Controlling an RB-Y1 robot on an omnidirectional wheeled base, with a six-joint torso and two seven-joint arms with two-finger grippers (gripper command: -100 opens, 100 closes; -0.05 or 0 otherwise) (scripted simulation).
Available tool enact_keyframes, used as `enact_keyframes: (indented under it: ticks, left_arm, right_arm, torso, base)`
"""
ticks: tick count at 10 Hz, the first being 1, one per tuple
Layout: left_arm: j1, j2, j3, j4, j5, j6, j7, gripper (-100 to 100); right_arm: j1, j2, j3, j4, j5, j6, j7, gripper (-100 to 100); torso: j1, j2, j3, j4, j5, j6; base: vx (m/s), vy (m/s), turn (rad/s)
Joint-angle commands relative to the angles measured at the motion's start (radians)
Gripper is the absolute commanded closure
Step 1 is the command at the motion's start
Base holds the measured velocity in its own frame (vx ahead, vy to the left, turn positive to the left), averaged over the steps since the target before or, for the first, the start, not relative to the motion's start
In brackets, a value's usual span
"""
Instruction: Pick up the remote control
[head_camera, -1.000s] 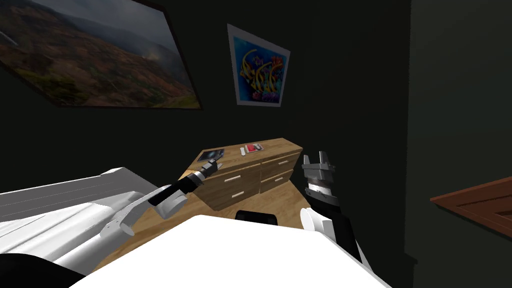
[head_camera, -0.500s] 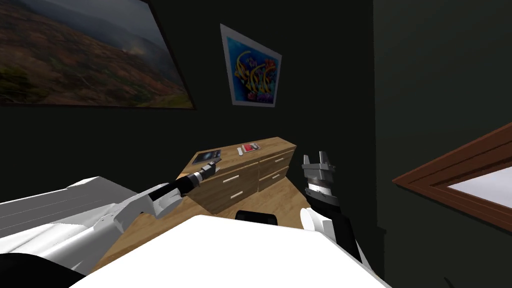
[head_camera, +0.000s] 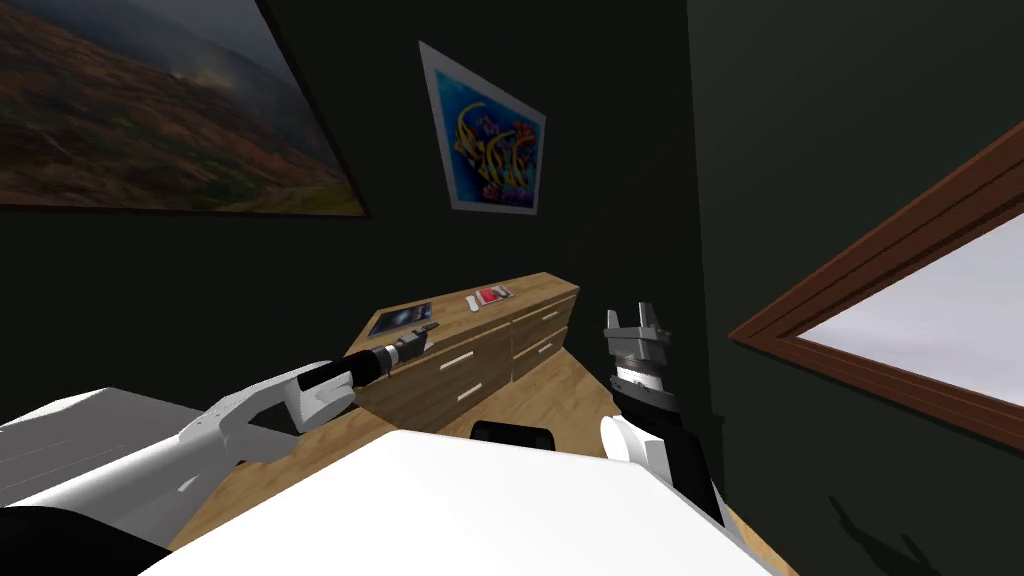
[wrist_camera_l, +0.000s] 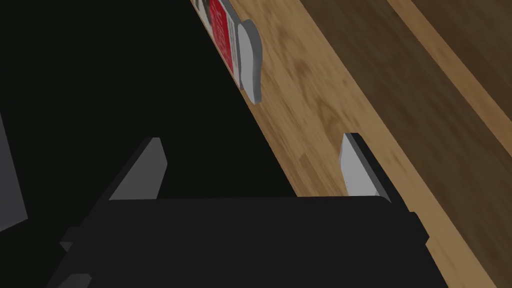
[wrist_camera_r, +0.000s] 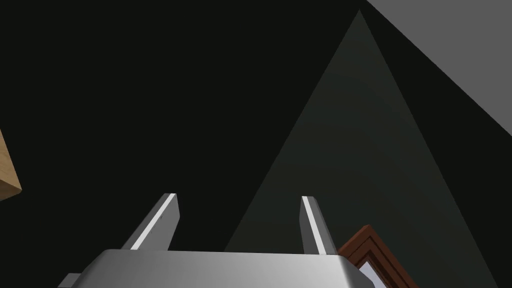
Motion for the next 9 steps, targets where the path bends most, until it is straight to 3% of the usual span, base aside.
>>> enact_keyframes:
  ticks: [1, 4, 9]
  left_arm:
    - [-0.003, 0.050, -0.013, 0.015, 0.032, 0.018, 0.002, -100]
    - [-0.002, 0.147, -0.049, 0.063, 0.127, 0.083, 0.014, -100]
    - [-0.001, 0.313, -0.084, 0.107, 0.270, 0.142, 0.023, -100]
  right_arm:
    - [0.000, 0.000, 0.000, 0.000, 0.000, 0.000, 0.000, 0]
    - [0.000, 0.000, 0.000, 0.000, 0.000, 0.000, 0.000, 0]
    - [0.000, 0.000, 0.000, 0.000, 0.000, 0.000, 0.000, 0]
  torso:
    - [0.000, 0.000, 0.000, 0.000, 0.000, 0.000]
    - [0.001, -0.001, 0.000, 0.000, 0.000, -0.002]
    - [0.001, -0.003, -0.002, -0.001, 0.000, -0.001]
  base:
    - [-0.034, 0.048, -0.166]
    - [-0.019, 0.052, -0.284]
    - [-0.007, 0.047, -0.224]
